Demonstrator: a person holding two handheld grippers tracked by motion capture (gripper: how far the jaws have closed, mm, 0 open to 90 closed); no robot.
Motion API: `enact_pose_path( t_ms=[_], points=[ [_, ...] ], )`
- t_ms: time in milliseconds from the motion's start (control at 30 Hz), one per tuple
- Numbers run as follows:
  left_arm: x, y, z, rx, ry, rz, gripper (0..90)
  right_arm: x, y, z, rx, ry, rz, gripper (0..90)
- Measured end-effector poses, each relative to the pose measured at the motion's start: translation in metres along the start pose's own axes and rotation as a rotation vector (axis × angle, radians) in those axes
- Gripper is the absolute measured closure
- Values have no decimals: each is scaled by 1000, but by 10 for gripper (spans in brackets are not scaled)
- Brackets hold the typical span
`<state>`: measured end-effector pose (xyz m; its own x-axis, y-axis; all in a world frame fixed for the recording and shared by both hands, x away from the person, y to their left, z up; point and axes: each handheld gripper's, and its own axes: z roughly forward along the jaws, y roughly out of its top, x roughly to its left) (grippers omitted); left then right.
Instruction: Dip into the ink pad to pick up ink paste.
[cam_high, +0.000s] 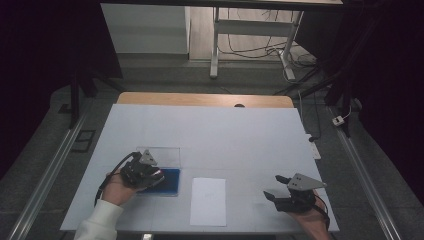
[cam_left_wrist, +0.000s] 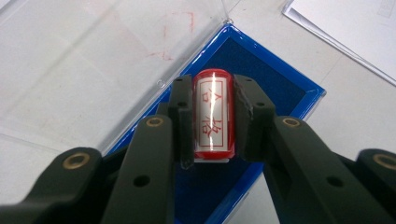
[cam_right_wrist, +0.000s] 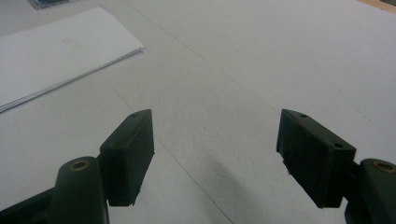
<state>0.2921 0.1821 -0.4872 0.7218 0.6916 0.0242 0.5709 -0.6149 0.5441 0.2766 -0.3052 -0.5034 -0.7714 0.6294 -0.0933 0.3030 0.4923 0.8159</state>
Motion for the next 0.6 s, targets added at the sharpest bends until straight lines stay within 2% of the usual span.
enact_pose_path(
  t_ms=[233, 333, 533, 567, 600],
  points=[
    [0, -1, 0, -7, 0, 1, 709, 0, 0, 0, 8, -2, -2, 278],
    [2, -2, 0, -11, -13, -9, 709, 0, 0, 1, 6, -5, -3, 278],
    [1, -1, 0, -13, -4, -5, 707, 0, 0, 0, 3, -1, 2, 279],
    [0, 0, -4, -25, -4, 10, 707, 0, 0, 0, 3, -1, 0, 279],
    [-1, 2, -6, -7, 1, 31, 707, 0, 0, 0, 1, 0, 1, 278]
  ],
)
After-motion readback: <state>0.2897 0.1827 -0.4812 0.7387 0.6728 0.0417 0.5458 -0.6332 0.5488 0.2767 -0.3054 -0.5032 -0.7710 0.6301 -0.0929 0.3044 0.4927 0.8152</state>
